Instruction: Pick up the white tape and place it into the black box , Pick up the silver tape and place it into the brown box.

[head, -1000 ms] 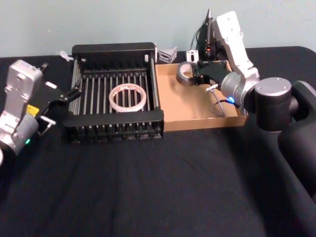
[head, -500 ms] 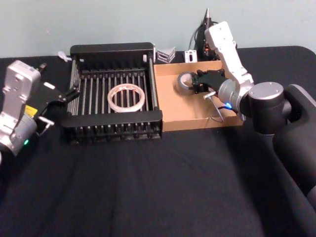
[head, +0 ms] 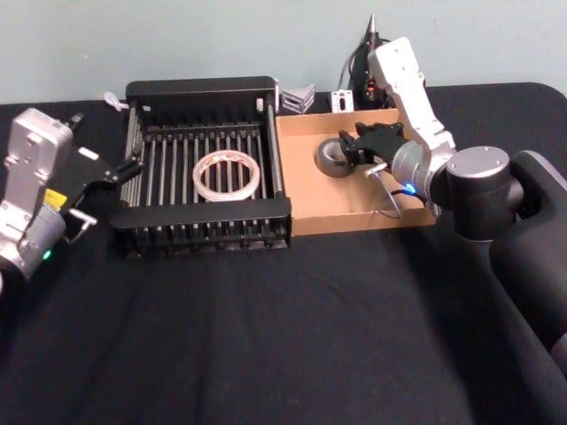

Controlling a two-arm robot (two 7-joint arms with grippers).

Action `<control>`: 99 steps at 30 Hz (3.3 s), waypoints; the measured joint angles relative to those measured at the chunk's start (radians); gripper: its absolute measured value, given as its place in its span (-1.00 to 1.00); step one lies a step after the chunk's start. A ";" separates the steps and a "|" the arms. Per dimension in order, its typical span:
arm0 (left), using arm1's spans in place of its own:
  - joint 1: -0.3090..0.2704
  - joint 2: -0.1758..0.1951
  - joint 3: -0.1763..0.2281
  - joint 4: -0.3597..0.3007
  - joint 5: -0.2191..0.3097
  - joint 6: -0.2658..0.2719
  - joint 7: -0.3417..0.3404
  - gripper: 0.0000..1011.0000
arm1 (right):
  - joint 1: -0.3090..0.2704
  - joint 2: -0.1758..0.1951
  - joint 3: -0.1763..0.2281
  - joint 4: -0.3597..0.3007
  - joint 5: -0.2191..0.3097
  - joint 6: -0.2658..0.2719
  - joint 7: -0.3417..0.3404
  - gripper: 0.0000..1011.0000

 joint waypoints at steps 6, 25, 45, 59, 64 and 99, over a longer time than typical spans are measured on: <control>0.000 0.000 0.000 0.000 0.000 0.000 0.000 0.98 | 0.000 0.000 0.001 -0.001 0.001 0.000 0.001 -0.10; 0.000 0.000 0.000 0.000 0.000 0.000 0.000 0.98 | -0.002 0.001 0.001 -0.002 0.003 0.000 0.001 0.96; 0.000 0.000 0.000 0.000 0.000 0.000 0.000 0.98 | -0.069 0.007 0.056 -0.118 0.008 -0.036 -0.002 0.98; 0.000 0.000 0.000 0.000 0.000 0.000 0.000 0.98 | -0.318 0.045 0.171 -0.375 0.025 -0.312 -0.016 0.98; 0.000 0.000 0.000 0.000 0.000 0.000 0.000 0.98 | -0.396 0.053 0.191 -0.409 0.017 -0.427 -0.001 0.98; 0.000 0.000 0.000 0.000 0.000 0.000 0.000 0.98 | -0.443 0.047 0.200 -0.409 -0.004 -0.475 0.010 0.98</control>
